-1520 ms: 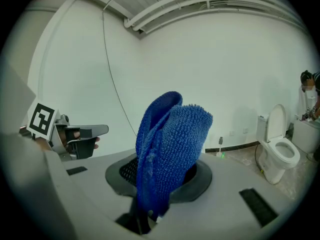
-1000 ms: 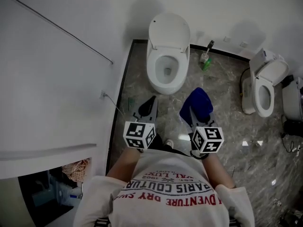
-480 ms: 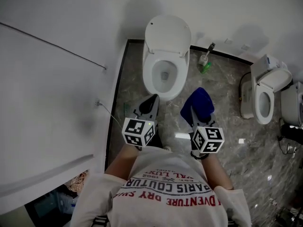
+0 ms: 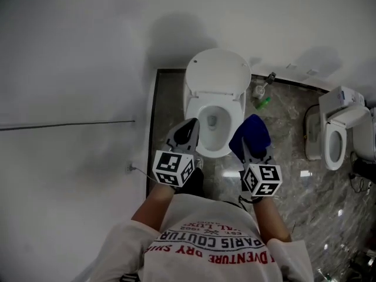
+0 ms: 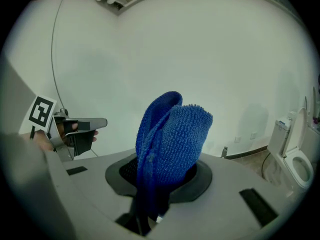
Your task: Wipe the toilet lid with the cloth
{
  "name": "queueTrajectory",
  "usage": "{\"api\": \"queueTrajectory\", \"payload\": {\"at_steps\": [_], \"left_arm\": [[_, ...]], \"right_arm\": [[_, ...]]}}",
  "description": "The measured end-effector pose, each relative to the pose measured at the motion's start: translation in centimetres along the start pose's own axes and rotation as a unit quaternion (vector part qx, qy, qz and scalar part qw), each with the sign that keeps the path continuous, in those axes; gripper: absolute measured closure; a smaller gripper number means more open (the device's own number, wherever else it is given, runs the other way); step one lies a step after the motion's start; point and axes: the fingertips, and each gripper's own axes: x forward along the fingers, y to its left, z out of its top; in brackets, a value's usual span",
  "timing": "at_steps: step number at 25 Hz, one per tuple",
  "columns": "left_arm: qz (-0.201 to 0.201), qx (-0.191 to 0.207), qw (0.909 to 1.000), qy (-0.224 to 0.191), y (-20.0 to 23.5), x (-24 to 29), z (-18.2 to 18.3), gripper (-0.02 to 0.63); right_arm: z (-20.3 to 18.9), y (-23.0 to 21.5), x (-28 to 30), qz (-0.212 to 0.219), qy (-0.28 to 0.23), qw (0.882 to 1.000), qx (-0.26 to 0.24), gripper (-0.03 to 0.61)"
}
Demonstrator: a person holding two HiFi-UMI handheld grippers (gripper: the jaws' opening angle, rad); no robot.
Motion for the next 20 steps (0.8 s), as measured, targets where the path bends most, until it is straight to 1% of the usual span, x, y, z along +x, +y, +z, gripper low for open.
{"api": "queueTrajectory", "payload": {"at_steps": [3,6,9,12,16,20], "left_arm": [[-0.004,-0.004,1.0000,0.007,3.7,3.3,0.8,0.607],[-0.017,-0.008,0.9996,0.019,6.4,5.8,0.5,0.607],[-0.023,-0.009,0.9994,0.022,8.2,8.3,0.5,0.607],[-0.023,-0.022,0.9992,0.025,9.3,10.3,-0.3,0.607],[-0.007,-0.040,0.9986,0.033,11.4,12.8,-2.2,0.607],[0.031,-0.043,0.9983,0.023,13.4,15.0,-2.7,0.607]], "right_arm": [[1.0,0.2,4.4,-0.006,0.010,1.000,0.002,0.480],[1.3,0.7,8.0,-0.011,0.019,1.000,-0.002,0.480],[2.4,1.0,11.3,-0.004,0.017,1.000,-0.017,0.480],[3.3,0.9,14.4,0.008,0.012,0.999,-0.041,0.480],[3.3,0.2,19.3,0.023,0.022,0.998,-0.049,0.480],[3.0,-0.5,23.7,0.046,0.035,0.997,-0.046,0.480]]}}
